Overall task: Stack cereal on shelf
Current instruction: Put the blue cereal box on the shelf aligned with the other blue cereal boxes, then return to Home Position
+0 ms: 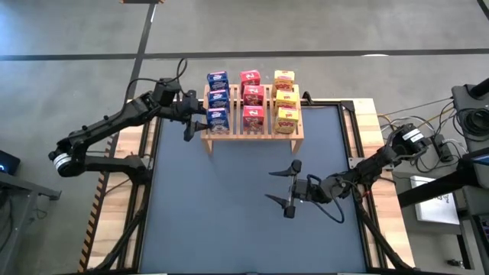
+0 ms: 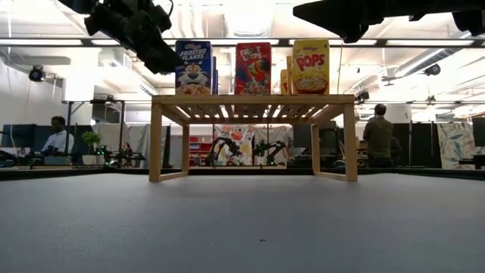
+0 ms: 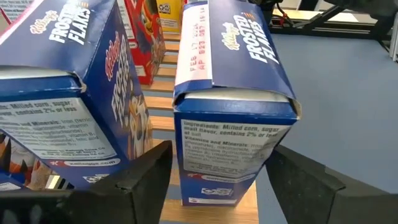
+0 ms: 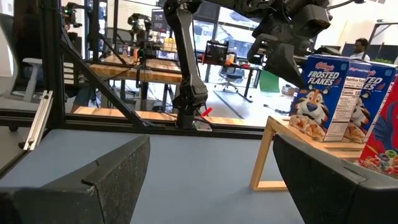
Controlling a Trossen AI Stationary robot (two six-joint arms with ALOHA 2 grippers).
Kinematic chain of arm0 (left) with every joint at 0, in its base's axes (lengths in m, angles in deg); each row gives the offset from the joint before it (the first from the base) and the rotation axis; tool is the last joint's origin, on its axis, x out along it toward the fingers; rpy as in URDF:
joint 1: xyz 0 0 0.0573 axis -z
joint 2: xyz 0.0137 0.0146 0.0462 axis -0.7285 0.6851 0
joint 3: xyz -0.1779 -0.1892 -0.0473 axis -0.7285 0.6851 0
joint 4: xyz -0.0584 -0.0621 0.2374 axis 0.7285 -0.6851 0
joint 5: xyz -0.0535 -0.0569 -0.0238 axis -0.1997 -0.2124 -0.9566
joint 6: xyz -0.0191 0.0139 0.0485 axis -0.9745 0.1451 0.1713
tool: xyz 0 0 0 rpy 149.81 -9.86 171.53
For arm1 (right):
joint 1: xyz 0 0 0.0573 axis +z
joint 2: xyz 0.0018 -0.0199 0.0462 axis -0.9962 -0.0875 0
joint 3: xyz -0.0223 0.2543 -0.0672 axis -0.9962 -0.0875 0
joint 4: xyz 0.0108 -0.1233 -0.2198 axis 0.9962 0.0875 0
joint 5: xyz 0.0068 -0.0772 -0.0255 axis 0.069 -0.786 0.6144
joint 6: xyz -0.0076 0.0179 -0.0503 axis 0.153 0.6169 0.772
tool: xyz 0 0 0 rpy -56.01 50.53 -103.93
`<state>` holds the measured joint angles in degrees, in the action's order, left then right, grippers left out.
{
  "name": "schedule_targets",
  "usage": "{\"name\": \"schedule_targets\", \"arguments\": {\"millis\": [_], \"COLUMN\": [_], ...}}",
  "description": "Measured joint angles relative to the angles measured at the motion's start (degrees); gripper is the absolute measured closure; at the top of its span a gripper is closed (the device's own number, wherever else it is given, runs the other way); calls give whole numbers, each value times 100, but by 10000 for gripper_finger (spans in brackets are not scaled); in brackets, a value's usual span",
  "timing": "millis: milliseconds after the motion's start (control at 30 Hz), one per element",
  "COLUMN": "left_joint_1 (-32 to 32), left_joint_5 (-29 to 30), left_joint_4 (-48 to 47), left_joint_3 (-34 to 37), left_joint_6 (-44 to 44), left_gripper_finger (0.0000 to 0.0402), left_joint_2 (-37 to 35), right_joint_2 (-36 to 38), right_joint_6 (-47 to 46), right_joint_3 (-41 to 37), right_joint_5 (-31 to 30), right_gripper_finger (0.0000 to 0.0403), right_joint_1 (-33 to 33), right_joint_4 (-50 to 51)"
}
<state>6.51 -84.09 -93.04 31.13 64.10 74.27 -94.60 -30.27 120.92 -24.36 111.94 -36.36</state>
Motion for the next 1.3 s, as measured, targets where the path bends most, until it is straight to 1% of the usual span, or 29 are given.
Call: {"name": "schedule_targets", "arguments": {"millis": [133,267,467,600,700,800,867,1067,1167,1300], "left_joint_1": [0,-17,-26,3,140,311,428,734,908,1089], "left_joint_5": [67,164,355,382,449,824,1002,1005,1003,1005], "left_joint_4": [1,-12,-300,-498,-472,-219,140,1262,1771,2136], "left_joint_3": [2,2,4,10,128,419,720,1837,2392,2941], "left_joint_6": [3,33,45,-44,-134,-382,-625,-1606,-1822,-2027], "left_gripper_finger": [149,139,136,141,156,181,200,253,279,311], "left_joint_2": [-37,-177,-574,-948,-1349,-1864,-2245,-3373,-3896,-4428], "right_joint_2": [-4,-4,-4,69,312,735,1088,2064,2426,2794], "right_joint_6": [0,0,0,10,20,-43,-96,-192,-200,-76], "right_joint_3": [0,1,2,0,0,0,0,0,-1,-110], "right_joint_5": [0,0,5,15,22,28,28,36,91,182], "right_gripper_finger": [74,74,74,74,74,74,74,84,111,174], "right_joint_1": [0,0,0,1,2,2,2,2,2,2], "right_joint_4": [7,10,12,56,374,1053,1585,2895,3345,3496]}}
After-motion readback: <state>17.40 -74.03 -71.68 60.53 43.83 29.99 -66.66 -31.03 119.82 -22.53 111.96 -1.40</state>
